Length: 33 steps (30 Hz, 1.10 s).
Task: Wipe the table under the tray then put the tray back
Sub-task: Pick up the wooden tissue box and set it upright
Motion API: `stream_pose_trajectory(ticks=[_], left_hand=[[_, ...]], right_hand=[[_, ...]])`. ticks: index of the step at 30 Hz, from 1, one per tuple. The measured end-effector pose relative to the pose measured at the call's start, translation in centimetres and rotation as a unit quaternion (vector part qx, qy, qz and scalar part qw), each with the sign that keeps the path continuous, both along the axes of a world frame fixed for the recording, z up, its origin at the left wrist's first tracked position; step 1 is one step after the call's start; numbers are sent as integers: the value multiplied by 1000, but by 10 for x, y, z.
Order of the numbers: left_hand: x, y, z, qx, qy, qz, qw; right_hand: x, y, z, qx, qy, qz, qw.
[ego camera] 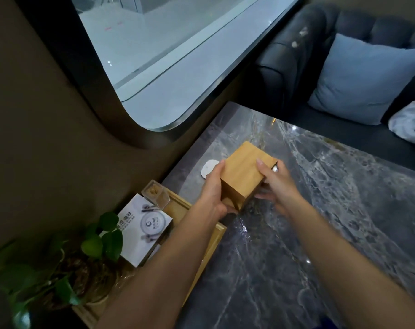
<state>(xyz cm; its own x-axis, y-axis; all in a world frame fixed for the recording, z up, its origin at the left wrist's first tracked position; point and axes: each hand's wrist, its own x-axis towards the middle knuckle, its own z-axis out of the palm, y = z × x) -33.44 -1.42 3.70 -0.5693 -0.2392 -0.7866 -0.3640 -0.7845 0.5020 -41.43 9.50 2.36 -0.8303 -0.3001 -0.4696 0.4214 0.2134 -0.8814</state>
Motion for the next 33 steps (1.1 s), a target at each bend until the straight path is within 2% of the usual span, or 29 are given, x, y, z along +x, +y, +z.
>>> stream_pose_trajectory(ticks=[2, 4, 6, 8, 12, 15, 22, 25, 28, 31, 33], left_hand=[[1, 11, 0, -68, 12, 14, 997], [7, 25, -4, -185, 21, 17, 982], [17, 42, -13, -303, 39, -18, 952], [27, 58, -20, -379, 61, -72, 921], [42, 84, -30, -443, 89, -135, 882], [52, 102, -37, -508, 94, -177, 838], [65, 114, -47, -535, 110, -220, 808], [66, 114, -46, -530, 101, -214, 814], [63, 106, -32, -531, 50, -121, 837], [48, 74, -16, -461, -18, -7, 887], [33, 51, -12, -375, -62, -23, 925]], right_hand=[[0, 7, 0, -53, -17, -10, 998], [3, 19, -1, -109, -36, -18, 993], [5, 37, -4, -155, -42, -31, 986], [7, 55, -8, -187, -48, -43, 980], [17, 74, -21, -203, -69, -79, 974], [29, 76, -32, -239, -109, -108, 959], [43, 72, -35, -245, -87, -123, 958], [43, 69, -35, -214, -92, -139, 962], [41, 69, -37, -87, -55, -144, 984], [41, 69, -33, 14, -36, -94, 995], [40, 67, -28, 17, -60, -78, 995]])
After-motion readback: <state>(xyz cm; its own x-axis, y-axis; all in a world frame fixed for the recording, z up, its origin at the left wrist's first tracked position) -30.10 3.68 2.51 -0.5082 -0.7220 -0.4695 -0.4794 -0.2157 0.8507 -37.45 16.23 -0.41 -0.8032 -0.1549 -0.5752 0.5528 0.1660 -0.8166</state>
